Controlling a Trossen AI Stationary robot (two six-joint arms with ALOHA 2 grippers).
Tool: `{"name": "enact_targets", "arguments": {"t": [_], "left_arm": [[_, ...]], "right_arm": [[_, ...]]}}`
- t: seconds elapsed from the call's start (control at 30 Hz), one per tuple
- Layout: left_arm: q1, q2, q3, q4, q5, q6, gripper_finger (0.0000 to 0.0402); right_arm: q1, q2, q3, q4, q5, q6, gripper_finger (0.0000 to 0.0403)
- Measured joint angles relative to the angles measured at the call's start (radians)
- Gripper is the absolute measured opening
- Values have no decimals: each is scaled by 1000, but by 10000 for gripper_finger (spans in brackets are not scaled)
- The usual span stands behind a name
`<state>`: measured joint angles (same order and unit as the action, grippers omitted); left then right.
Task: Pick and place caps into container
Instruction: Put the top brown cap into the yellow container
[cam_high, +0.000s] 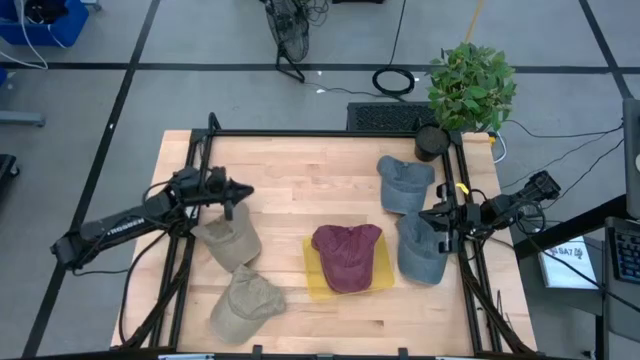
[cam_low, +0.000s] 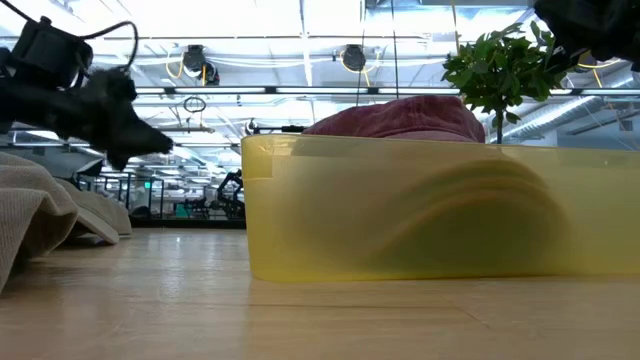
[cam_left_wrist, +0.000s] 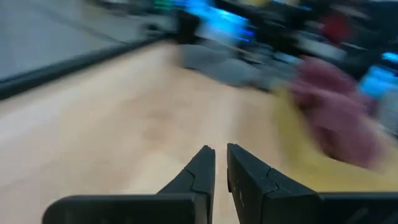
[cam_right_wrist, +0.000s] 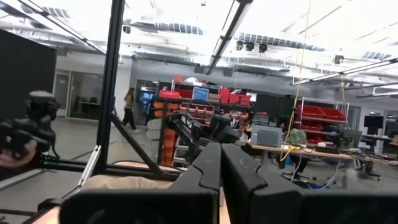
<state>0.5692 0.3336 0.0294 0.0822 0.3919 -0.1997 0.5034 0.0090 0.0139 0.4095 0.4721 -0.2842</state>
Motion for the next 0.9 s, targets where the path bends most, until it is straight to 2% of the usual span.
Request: {"name": "enact_targets", "arguments": {"t": [0.1,0.23,0.37,0.43,0.67,0.8,0.9], "left_arm": [[-57,0,71,-16,94,-5,46],[-190,0,223,-130,76,32,46],[-344,32,403,-332,-60,53,46],[-426,69,494,-430,-151,10,46],[-739,314,772,-729,-466,-138,46],[-881,453,896,-840,-591,-140,46],[-943,537,974,-946,-635,-182,47]], "right_arm": [[0,0,0,-2,0,-26,0],[0,0,0,-2,0,-75,0],[0,0,0,0,0,-72,0],[0,0,0,7,-1,-72,0],[0,0,0,13,-1,-72,0],[0,0,0,13,-1,-71,0],[0,0,0,10,-1,-70,0]]}}
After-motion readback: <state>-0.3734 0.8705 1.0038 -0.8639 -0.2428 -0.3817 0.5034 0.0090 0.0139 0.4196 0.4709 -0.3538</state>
